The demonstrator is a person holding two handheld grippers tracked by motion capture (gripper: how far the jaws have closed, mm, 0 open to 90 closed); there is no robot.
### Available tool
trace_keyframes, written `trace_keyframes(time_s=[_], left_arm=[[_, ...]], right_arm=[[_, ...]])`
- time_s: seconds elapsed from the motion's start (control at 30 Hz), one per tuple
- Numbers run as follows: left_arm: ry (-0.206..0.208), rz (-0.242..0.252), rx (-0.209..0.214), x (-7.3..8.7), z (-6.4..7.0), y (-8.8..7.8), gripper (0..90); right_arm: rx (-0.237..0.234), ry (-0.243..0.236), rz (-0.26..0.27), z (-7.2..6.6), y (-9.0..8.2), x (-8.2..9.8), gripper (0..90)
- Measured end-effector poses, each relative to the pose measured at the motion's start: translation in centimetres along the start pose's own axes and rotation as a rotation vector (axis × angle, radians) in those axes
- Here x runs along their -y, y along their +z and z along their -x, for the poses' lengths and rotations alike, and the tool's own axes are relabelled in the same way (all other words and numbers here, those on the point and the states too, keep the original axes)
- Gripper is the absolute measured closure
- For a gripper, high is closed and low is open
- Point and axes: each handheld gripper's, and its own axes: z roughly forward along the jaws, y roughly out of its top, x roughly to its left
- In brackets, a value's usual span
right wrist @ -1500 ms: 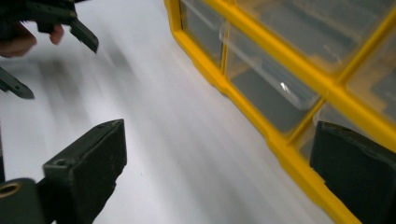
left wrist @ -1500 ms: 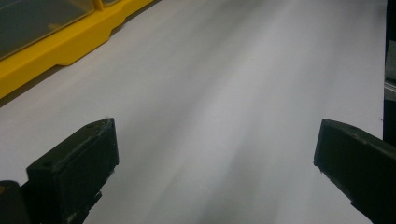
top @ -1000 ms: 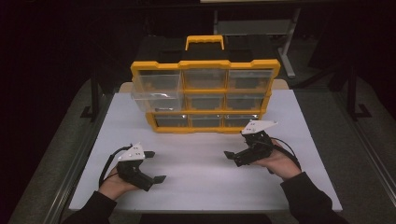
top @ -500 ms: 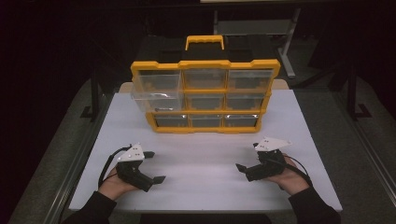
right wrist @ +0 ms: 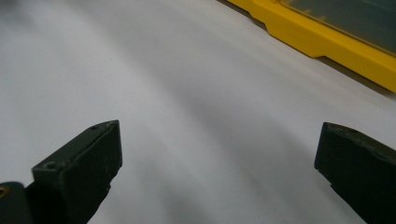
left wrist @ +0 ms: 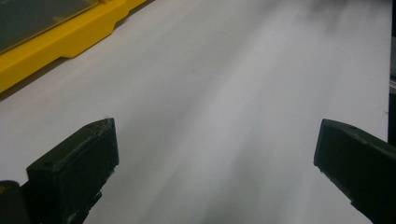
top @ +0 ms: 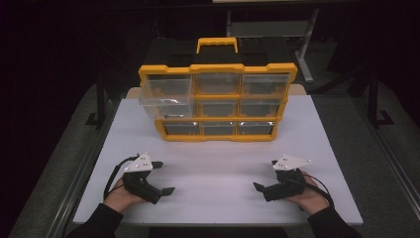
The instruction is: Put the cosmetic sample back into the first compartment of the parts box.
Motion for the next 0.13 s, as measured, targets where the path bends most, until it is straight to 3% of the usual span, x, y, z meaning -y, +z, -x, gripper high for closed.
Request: trace_keyframes(time_s=[0.13], left_arm=[[0.004,-0.014,-0.003,0.10,-0.01,0.10,0.0]], right_arm=[[0.001,-0.004,0.000,-0.06,-0.02,0.18,0.3]])
